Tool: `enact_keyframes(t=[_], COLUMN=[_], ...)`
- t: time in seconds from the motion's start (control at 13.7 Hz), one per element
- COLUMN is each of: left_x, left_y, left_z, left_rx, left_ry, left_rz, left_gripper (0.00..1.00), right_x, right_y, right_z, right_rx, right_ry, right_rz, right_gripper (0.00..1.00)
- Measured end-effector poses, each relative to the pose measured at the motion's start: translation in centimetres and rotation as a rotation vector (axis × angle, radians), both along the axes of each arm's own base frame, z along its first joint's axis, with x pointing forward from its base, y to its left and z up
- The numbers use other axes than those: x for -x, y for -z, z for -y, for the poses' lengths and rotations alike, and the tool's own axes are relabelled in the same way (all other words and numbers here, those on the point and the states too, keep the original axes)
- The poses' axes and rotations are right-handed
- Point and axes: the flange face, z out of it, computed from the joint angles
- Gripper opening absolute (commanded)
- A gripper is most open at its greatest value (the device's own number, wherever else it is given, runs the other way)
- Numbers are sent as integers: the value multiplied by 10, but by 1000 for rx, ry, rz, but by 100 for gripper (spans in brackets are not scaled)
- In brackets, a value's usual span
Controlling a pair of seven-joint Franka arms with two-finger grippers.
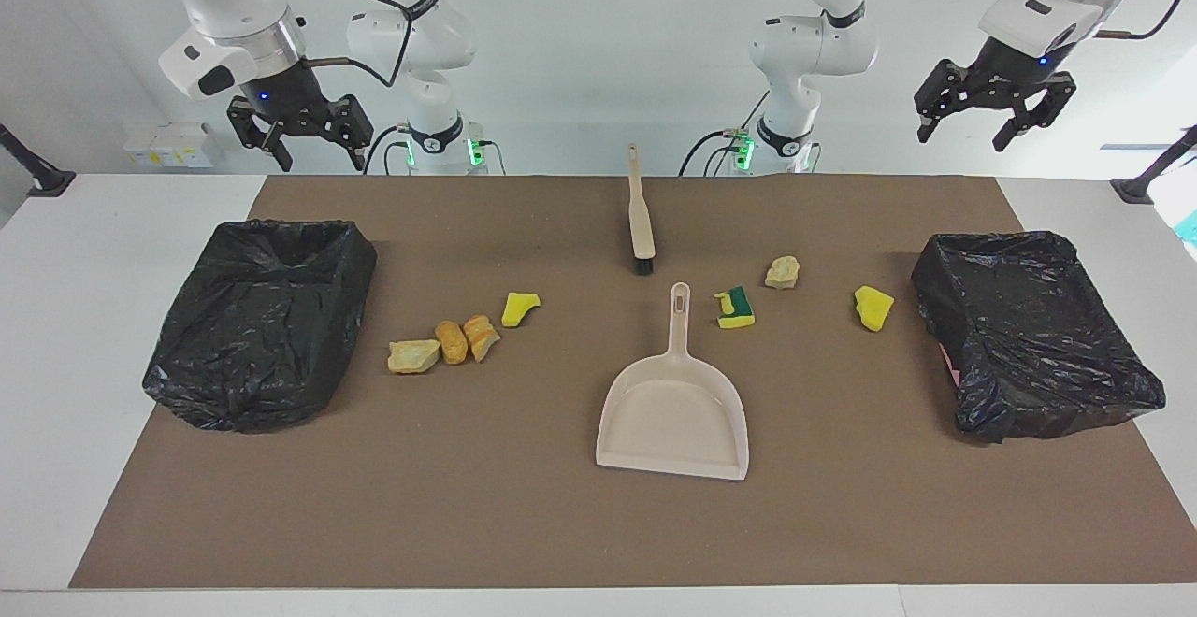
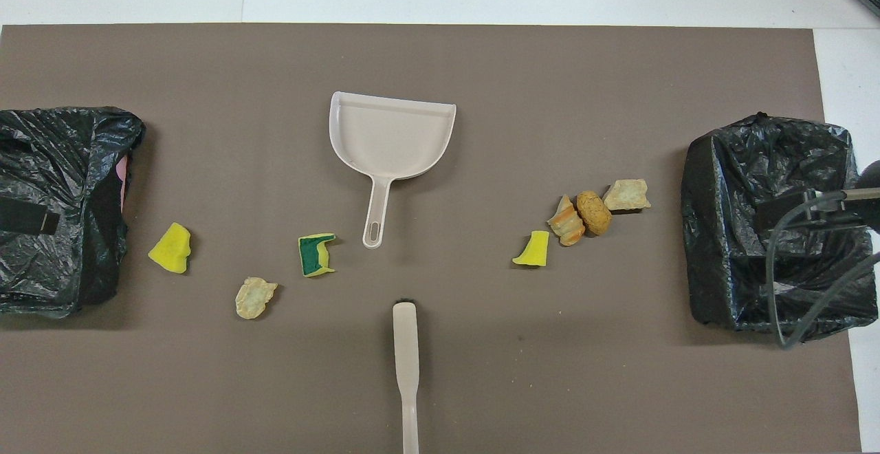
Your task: Sweep and dump trash in bin
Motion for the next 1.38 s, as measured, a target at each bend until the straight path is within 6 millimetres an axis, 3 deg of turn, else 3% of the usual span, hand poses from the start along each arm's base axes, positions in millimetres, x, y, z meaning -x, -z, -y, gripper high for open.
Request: enact_keyframes(t=[0.51, 0.8, 0.95, 1.16, 1.38], left_x=[0, 0, 1, 9, 46], left_y=[0, 0, 0, 7, 33], left_z=[0, 3, 11, 37, 98], left_rx=[0, 0, -1, -2, -13], left_ry=[0, 6, 20, 32, 35], left_rz=[0, 0, 0, -16, -45], left_gripper=[100, 100, 100, 100, 100], right_x=[0, -9, -11, -22, -38], right_y=[-3, 8, 20, 41, 67], right_z=[6, -3, -20, -47, -69], right_rx=[8, 6, 3, -17, -65], right_ry=[9, -31, -63, -108, -74], right_rz=[14, 65, 42, 11, -19], right_gripper=[100, 100, 100, 100, 100])
